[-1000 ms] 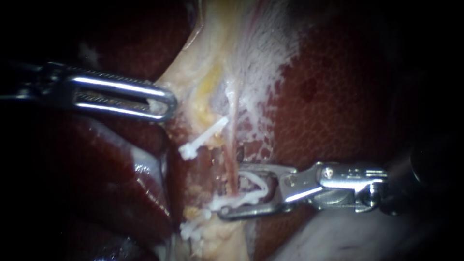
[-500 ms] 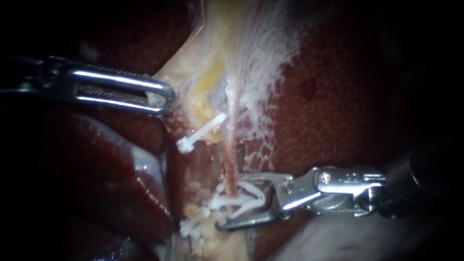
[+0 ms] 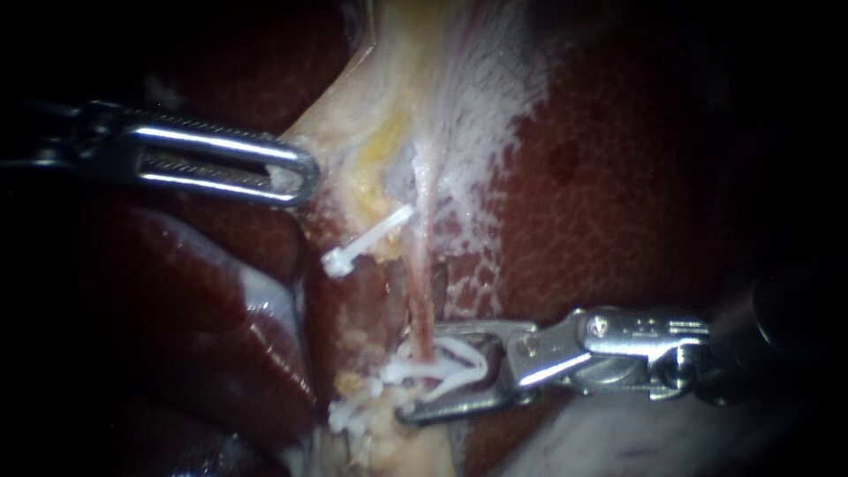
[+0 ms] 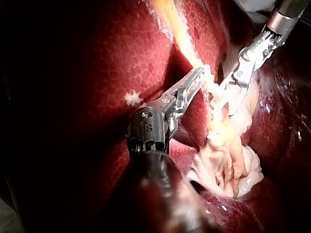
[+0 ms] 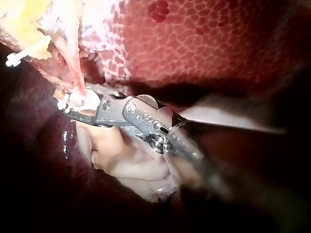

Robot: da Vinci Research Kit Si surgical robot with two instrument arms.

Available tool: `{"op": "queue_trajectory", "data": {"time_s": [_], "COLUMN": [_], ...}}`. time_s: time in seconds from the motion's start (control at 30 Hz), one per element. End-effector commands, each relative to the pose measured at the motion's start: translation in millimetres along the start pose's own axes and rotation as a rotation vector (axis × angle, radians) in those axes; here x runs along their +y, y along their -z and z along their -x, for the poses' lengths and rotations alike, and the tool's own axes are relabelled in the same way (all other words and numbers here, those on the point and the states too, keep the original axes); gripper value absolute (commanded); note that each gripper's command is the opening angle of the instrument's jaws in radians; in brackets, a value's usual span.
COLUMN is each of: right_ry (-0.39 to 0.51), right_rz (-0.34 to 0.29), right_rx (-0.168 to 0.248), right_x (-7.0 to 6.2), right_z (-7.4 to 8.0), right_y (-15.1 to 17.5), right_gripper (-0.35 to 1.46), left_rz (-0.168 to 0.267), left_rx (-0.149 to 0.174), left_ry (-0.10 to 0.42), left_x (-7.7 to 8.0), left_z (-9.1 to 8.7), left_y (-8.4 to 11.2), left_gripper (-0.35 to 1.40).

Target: Clipping second clip right tube

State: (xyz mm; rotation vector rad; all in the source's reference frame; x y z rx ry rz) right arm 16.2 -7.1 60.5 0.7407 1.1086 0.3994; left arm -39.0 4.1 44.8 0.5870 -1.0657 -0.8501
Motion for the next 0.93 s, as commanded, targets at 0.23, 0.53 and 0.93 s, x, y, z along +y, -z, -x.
{"op": "queue_trajectory", "data": {"time_s": [0.23,0.53,0.93], "right_ry": [-0.049,-0.044,-0.044], "right_rz": [0.000,0.000,-0.001], "right_rx": [0.000,-0.002,-0.002], "right_x": [0.9,0.8,0.8], "right_z": [0.7,1.4,1.4], "right_y": [0.2,-0.1,-0.1], "right_gripper": [-0.31,-0.33,-0.33], "left_rz": [0.001,0.001,0.001], "left_rx": [0.000,0.000,0.000], "left_ry": [0.000,0.000,0.001], "left_x": [0.0,0.0,0.1], "left_z": [0.0,0.1,0.1], "left_y": [0.0,0.0,-0.1], "left_gripper": [-0.35,-0.35,-0.35]}}
